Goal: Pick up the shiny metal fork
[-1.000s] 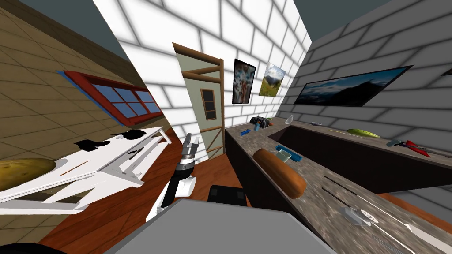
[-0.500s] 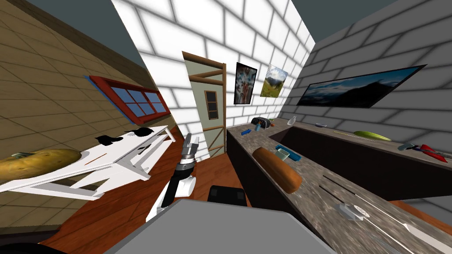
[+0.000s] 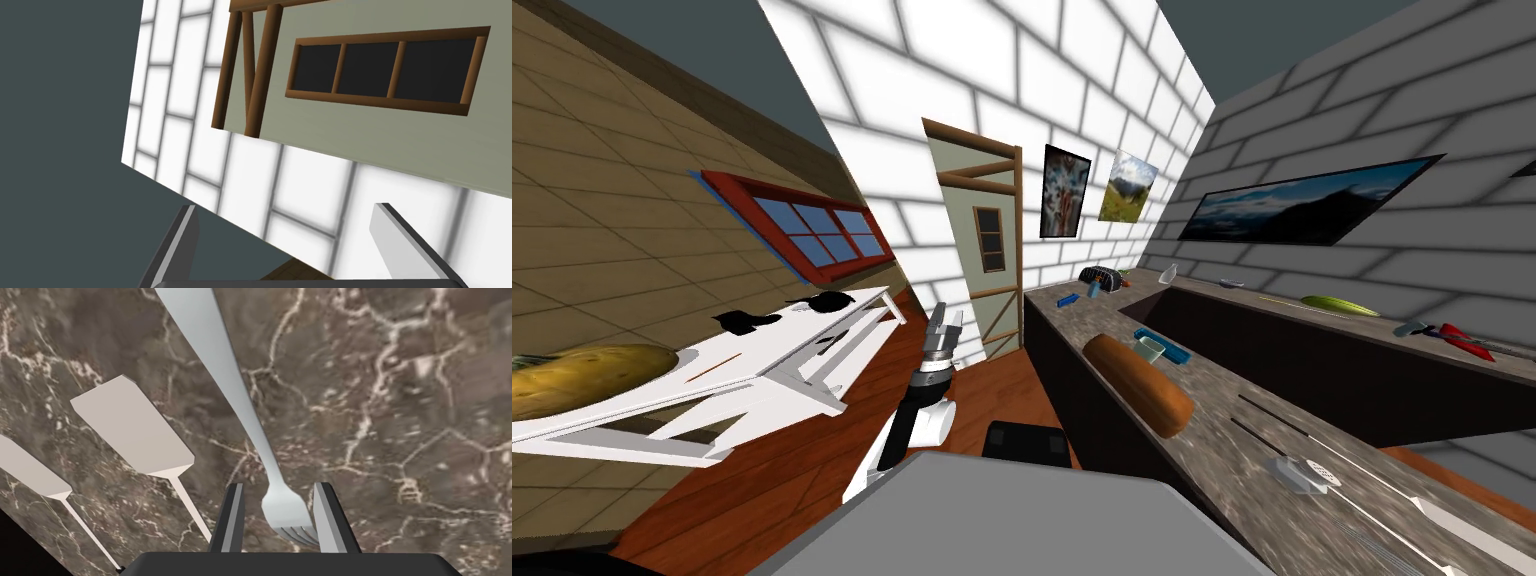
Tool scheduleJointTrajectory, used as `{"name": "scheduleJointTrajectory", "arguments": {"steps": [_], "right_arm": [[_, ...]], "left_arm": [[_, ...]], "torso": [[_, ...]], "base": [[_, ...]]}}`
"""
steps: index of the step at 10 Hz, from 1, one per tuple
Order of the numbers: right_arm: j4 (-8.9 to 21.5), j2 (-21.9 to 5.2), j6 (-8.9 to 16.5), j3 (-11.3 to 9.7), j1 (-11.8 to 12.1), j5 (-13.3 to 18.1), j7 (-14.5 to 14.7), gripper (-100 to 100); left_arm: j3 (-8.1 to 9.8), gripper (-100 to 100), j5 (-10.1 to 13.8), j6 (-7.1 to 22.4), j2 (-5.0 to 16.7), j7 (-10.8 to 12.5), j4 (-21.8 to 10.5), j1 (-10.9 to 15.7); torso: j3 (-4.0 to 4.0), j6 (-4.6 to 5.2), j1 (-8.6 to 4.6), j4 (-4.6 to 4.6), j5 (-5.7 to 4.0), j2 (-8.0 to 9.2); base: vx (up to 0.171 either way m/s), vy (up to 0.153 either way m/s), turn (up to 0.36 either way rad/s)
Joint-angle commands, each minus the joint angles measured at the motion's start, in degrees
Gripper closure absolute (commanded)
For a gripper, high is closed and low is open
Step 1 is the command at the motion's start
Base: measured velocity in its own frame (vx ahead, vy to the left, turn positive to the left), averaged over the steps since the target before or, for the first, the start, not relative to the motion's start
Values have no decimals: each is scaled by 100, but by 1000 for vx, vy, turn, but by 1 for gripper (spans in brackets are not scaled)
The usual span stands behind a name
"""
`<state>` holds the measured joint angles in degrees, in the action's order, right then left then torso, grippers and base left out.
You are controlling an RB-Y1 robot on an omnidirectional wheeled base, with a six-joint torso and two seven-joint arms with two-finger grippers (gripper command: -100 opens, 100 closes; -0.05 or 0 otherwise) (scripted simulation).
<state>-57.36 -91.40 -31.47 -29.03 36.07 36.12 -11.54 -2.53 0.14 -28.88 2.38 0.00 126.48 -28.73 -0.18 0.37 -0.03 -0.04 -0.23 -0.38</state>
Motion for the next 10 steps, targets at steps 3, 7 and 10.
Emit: {"name": "scheduleJointTrajectory", "arguments": {"steps": [3,7,10], "right_arm": [[459,164,-454,230,-72,65,532,100],[966,332,-928,484,-167,145,1097,100],[1039,357,-990,505,-191,163,1164,0]], "left_arm": [[0,0,0,0,0,0,0,0],[0,0,0,0,0,0,0,0],[0,0,0,0,0,0,0,2]], "torso": [[-16,-11,3,-5,2,-28],[-13,-8,-3,-4,4,-20],[0,-16,-2,1,4,2]], "base": [[145,40,-188],[111,28,-145],[44,24,-54]]}}
